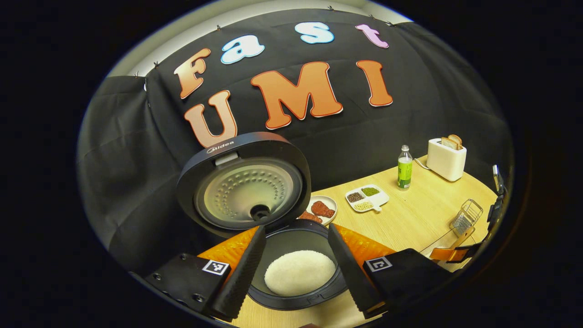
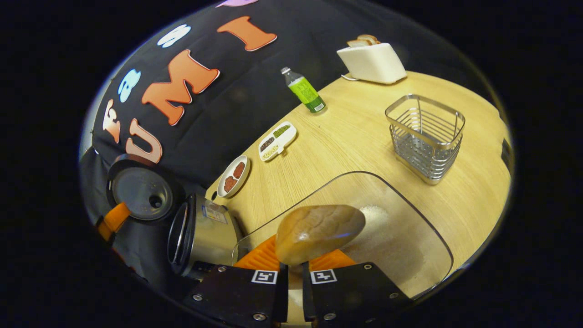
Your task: Close the left gripper, press the button to open the rice cooker; take a wooden spoon from the chopstick holder with the right hand, scoop a spoonful of rice and pour it into the rice cooker, then put the wooden spoon back into the chopstick holder.
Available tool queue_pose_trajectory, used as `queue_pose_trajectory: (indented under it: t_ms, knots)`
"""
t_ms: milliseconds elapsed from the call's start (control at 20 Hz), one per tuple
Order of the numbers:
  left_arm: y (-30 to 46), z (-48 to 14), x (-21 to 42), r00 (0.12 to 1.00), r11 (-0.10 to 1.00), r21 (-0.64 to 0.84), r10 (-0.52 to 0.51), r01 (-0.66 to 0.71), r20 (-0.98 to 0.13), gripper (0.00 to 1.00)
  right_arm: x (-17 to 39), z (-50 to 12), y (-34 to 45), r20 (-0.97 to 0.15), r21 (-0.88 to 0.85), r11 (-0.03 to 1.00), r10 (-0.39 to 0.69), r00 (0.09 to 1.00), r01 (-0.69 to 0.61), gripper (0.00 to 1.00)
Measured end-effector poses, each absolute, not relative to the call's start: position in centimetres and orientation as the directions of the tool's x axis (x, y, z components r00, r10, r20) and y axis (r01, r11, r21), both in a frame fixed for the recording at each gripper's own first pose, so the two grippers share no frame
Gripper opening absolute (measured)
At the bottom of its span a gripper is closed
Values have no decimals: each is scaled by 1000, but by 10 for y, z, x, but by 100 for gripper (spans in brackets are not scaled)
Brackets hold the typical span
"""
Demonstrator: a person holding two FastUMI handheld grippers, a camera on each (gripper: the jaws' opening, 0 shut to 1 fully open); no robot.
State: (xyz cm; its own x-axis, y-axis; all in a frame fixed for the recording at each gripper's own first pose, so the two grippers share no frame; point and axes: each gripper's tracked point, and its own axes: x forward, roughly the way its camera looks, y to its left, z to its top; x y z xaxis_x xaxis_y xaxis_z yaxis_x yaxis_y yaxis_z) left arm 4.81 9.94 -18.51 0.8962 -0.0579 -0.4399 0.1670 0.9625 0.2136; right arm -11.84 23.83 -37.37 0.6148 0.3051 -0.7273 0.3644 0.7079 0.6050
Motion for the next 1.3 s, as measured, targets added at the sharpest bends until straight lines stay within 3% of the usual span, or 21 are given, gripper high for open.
queue_pose_trajectory:
  t_ms: [600,900,950,1000,1050,1100,1200,1250,1300]
  knots:
    - [99,-172,56,905,974,201,-9,104,-425,84,-100,-352,241,-604,766,581,504,618,275,12]
    - [96,-165,56,913,983,175,28,48,-407,84,-108,-350,209,-587,799,509,546,598,321,12]
    - [97,-165,56,913,985,171,36,37,-407,84,-107,-346,203,-576,811,483,556,600,330,12]
    - [98,-165,55,912,986,165,46,24,-407,93,-105,-340,197,-562,823,457,569,601,337,12]
    - [100,-163,55,912,987,158,55,11,-407,93,-102,-335,192,-546,836,429,578,607,343,12]
    - [104,-160,55,914,988,155,66,-3,-401,84,-99,-328,188,-530,847,405,589,610,344,12]
    - [112,-154,55,919,990,138,87,-36,-384,84,-89,-313,182,-493,870,355,612,618,342,12]
    - [116,-150,54,924,991,126,96,-53,-371,93,-84,-303,179,-472,882,328,626,621,339,12]
    - [120,-146,53,928,991,115,107,-70,-356,93,-79,-293,179,-452,892,303,641,621,335,12]
